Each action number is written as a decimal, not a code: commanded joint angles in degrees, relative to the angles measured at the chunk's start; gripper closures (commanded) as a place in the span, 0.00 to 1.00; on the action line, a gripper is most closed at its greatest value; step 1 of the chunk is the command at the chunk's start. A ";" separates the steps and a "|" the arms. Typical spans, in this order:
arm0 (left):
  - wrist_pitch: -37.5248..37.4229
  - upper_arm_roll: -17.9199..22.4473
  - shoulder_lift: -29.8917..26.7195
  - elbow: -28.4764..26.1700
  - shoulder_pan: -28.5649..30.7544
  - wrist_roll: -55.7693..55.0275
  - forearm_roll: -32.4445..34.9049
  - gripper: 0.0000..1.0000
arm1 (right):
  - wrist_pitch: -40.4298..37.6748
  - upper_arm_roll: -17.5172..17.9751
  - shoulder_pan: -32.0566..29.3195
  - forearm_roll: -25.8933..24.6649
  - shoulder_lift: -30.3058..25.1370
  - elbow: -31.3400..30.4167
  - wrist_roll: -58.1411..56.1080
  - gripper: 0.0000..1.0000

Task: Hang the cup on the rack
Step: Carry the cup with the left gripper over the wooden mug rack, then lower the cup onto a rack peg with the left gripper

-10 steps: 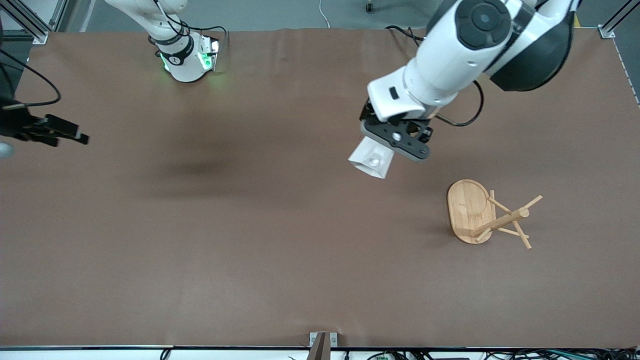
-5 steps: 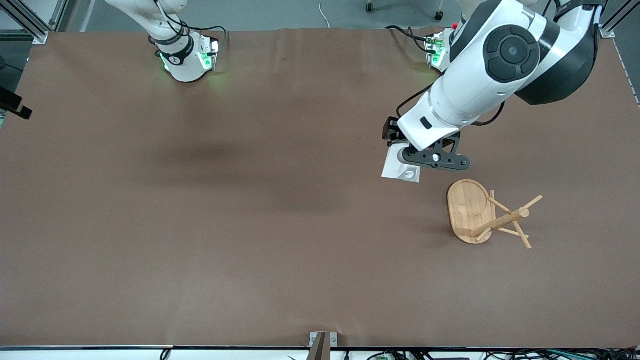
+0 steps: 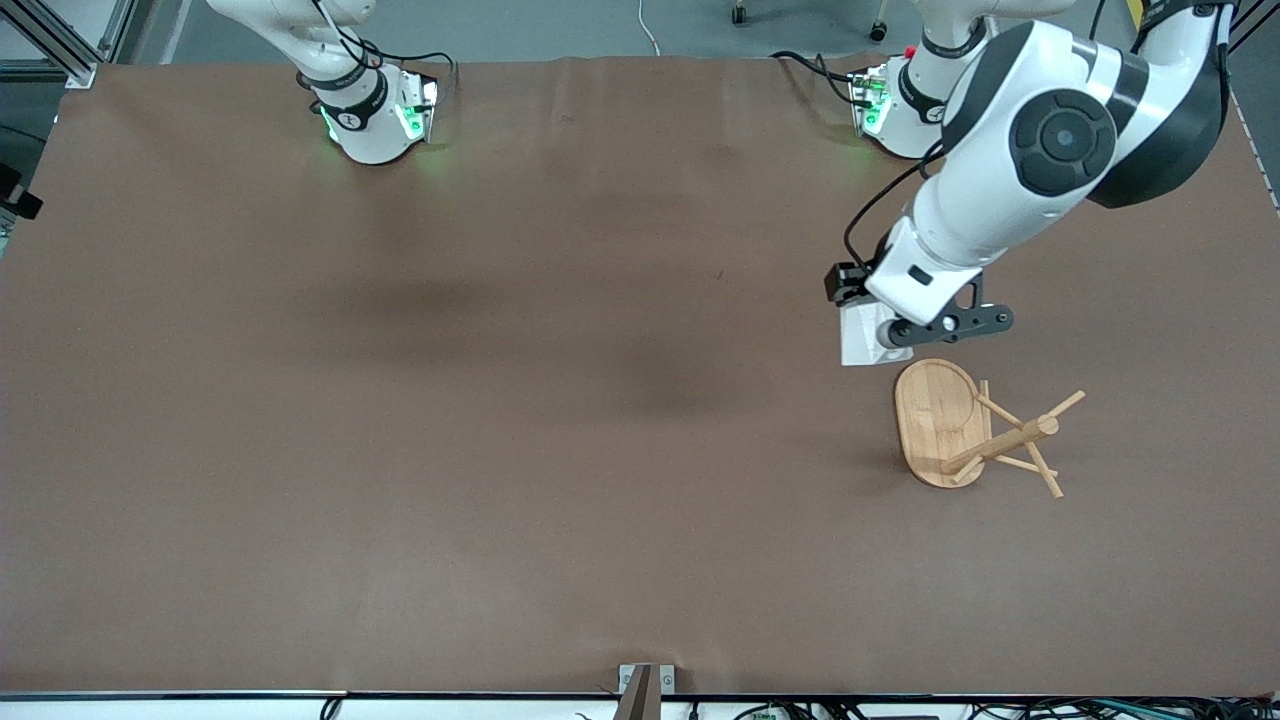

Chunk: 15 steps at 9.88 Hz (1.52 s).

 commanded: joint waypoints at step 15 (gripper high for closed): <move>18.58 10.17 1.04 -14.42 1.79 48.48 -2.22 1.00 | -0.34 -0.02 -0.16 -1.15 0.95 0.92 -3.28 0.00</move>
